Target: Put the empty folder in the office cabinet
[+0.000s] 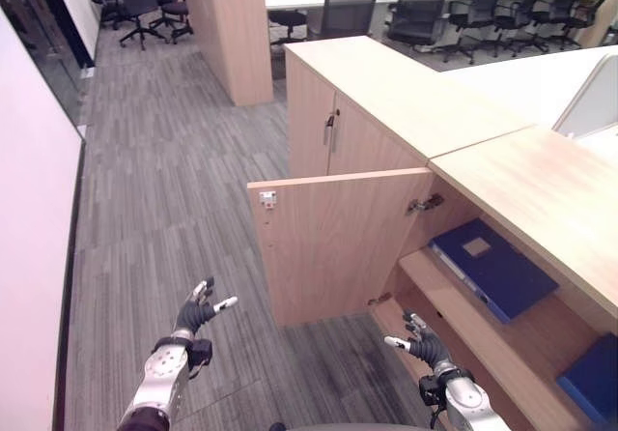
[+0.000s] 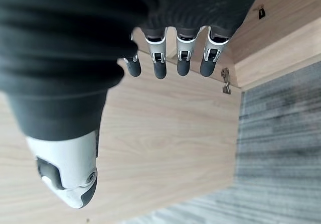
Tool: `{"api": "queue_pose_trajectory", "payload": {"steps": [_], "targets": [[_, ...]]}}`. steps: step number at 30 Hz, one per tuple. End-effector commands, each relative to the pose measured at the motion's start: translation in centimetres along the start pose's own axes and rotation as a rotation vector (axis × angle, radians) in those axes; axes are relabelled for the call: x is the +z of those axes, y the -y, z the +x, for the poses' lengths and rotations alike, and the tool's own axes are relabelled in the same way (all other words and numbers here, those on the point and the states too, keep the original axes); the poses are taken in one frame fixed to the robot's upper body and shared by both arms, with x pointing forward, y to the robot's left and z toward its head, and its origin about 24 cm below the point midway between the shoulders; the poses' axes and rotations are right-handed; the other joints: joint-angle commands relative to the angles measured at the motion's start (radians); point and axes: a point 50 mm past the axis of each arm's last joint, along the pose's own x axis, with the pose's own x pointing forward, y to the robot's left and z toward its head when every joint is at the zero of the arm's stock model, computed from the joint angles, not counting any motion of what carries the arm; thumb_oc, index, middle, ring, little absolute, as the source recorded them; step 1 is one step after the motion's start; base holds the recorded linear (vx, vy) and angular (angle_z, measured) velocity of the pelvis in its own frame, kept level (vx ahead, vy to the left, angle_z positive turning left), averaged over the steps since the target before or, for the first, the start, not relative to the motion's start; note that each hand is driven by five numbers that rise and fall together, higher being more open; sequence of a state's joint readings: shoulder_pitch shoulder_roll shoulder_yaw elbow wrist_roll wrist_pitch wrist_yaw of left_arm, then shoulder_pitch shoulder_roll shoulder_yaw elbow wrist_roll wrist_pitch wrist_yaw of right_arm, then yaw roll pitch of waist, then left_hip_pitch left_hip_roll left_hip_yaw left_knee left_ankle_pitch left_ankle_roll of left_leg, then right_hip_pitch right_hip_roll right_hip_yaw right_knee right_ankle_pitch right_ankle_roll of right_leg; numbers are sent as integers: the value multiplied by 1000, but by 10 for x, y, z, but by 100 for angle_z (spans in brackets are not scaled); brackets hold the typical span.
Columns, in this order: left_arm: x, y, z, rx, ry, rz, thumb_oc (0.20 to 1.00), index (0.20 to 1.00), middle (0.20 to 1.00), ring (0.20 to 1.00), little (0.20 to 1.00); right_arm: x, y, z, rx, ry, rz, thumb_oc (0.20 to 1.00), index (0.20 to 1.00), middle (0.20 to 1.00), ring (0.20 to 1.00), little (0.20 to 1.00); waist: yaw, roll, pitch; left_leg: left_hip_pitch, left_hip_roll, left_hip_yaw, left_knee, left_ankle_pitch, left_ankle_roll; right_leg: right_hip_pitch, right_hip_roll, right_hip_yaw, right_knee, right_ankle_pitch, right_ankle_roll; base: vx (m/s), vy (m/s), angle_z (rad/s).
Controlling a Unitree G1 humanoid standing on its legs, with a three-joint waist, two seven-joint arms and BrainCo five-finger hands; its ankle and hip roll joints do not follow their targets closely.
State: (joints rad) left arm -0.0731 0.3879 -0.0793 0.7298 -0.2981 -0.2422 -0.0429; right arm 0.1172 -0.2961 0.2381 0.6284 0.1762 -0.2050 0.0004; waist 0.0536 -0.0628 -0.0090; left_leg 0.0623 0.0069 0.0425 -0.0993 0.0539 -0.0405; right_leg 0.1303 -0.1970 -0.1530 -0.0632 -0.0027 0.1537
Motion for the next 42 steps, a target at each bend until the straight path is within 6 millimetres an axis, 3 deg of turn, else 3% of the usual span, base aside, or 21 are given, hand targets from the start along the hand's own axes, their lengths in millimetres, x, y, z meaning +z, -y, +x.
{"api": "queue_pose_trajectory", "payload": {"steps": [1, 11, 20, 27, 33, 34, 42], "targets": [[42, 11, 23, -32, 148, 18, 1000, 1000, 1000, 1000, 1000, 17, 5, 7, 15, 72, -42, 1000, 1000, 1000, 1000, 1000, 12, 35, -25, 22, 22, 70, 12, -76, -57, -68, -30, -24, 34, 73, 104, 17, 19, -26], [78, 7, 47, -9, 190, -24, 1000, 1000, 1000, 1000, 1000, 20, 0, 10, 60, 69, -72, 1000, 1000, 1000, 1000, 1000, -42, 38, -20, 26, 30, 112, 12, -79, -60, -99, -19, 9, 38, 88, 108, 1, 10, -21], [115, -7, 64, 39, 229, -72, 1000, 1000, 1000, 1000, 1000, 36, -7, 19, 103, 116, -110, 1000, 1000, 1000, 1000, 1000, -79, 14, 17, 2, 45, 157, 12, -77, -63, -166, 7, 67, 40, 110, 108, -39, -3, -27], [132, -19, 68, 86, 257, -104, 1000, 1000, 1000, 1000, 1000, 27, -7, 16, 111, 85, -103, 1000, 1000, 1000, 1000, 1000, -85, -13, 23, -11, 57, 166, 12, -79, -68, -183, 21, 78, 32, 116, 108, -2, -10, -13], [110, -20, 63, 91, 210, -123, 1000, 1000, 1000, 1000, 1000, 16, -8, 12, 111, 53, -93, 1000, 1000, 1000, 1000, 1000, -69, -16, 6, 2, 58, 155, 12, -87, -70, -162, 16, 63, 22, 114, 108, 52, 11, 0], [94, -20, 59, 96, 175, -139, 1000, 1000, 1000, 1000, 1000, 16, -7, 11, 108, 53, -95, 1000, 1000, 1000, 1000, 1000, -60, -17, -2, 7, 56, 149, 12, -90, -70, -150, 12, 57, 19, 111, 108, 64, 22, 5], [41, -24, 37, 123, 57, -167, 1000, 1000, 1000, 1000, 1000, 10, -1, 7, 73, 39, -84, 1000, 1000, 1000, 1000, 1000, -23, -12, -23, 22, 47, 128, 12, -89, -69, -112, 1, 18, 18, 96, 108, 42, 27, 8]]}}
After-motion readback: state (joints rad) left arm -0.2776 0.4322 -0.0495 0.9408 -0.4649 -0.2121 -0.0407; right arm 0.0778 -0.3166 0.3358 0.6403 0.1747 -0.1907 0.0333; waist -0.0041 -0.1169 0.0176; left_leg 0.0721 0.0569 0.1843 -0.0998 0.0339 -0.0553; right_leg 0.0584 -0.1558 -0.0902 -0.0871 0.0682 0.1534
